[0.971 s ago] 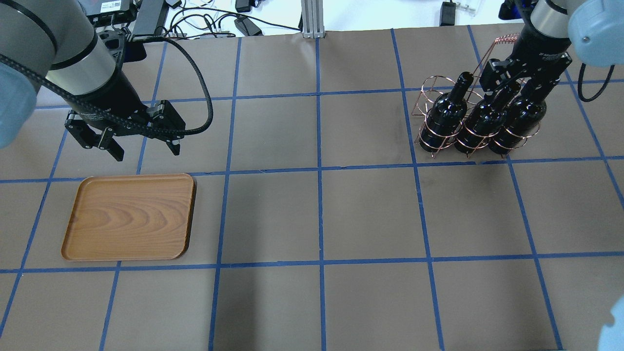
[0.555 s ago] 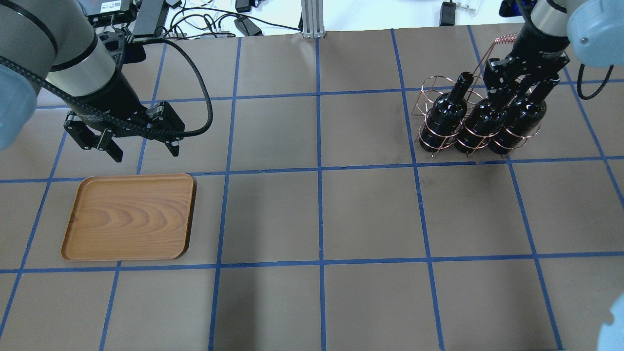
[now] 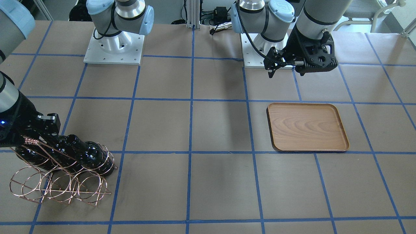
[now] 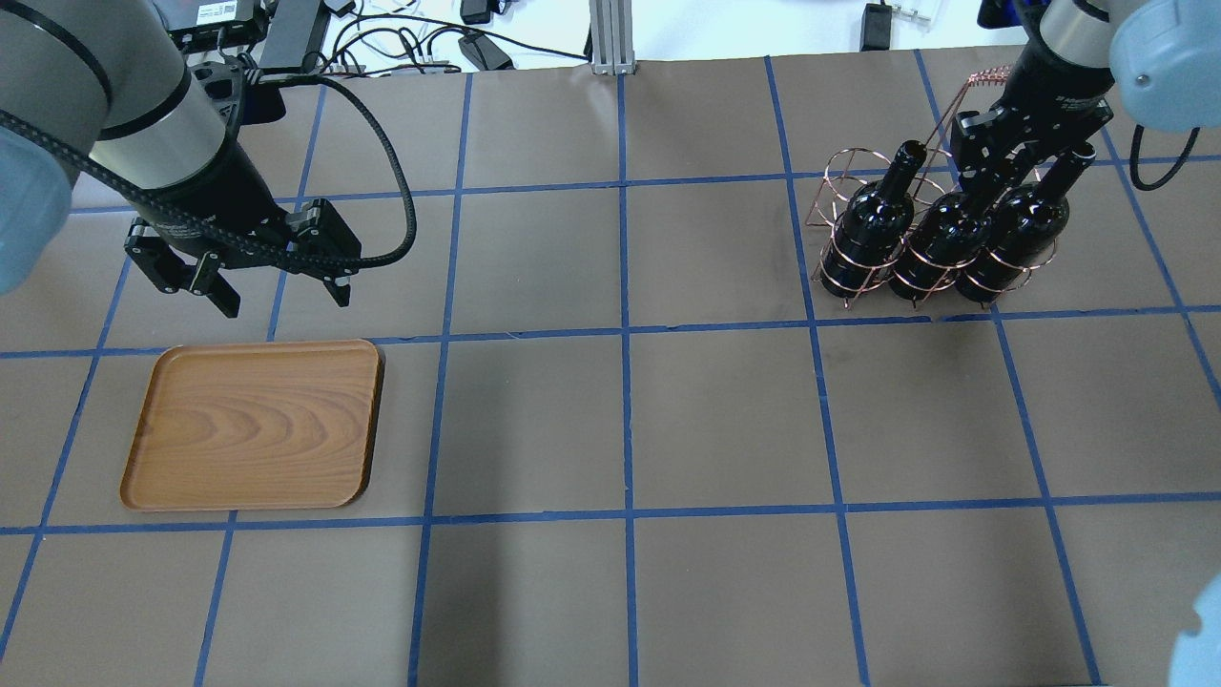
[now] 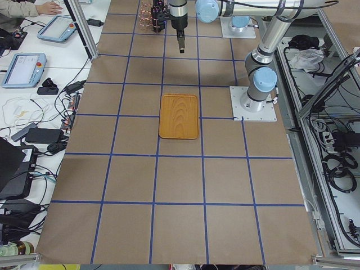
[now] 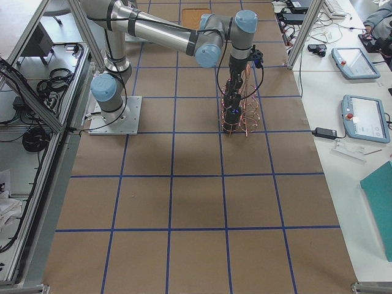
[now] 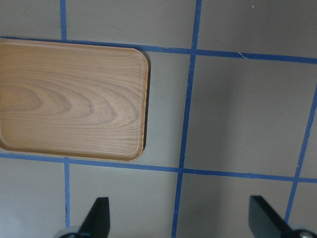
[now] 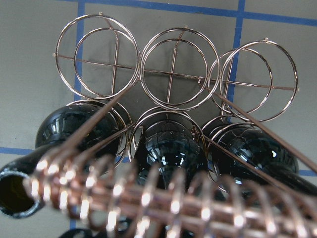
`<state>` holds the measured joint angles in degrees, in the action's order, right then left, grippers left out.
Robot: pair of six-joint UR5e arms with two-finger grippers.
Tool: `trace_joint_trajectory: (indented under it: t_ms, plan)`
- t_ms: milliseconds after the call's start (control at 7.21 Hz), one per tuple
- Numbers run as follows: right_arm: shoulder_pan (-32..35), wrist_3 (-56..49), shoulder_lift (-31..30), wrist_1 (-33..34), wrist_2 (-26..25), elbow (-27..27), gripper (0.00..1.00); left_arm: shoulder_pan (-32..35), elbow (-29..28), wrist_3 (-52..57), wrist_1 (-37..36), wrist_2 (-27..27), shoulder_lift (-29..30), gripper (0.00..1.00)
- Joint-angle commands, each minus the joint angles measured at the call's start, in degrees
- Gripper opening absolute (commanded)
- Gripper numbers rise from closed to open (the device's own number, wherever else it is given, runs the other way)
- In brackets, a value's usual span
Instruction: Take wine from basket and place on tray
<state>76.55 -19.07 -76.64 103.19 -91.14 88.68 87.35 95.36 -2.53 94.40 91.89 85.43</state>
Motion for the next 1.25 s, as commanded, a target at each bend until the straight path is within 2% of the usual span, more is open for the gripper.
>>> trace_joint_trajectory:
  t_ms: [0,278,694,1110]
  plan:
    - [0.00,0.00,0.00,0.08,0.00,-0.09,0.52,0.01,0.00,-0.02,0.00,-0.04,0.09,1.00]
    - [0.00,0.00,0.00,0.43,-0.09,-0.09,0.52,0.01,0.00,-0.02,0.00,-0.04,0.09,1.00]
    - [0.00,0.00,0.09,0.43,-0.09,-0.09,0.42,-0.08,0.00,-0.02,0.00,0.05,0.18,1.00]
    - [0.00,0.00,0.09,0.43,0.00,-0.09,0.39,-0.43,-0.09,1.46,-0.09,-0.13,-0.44,1.00]
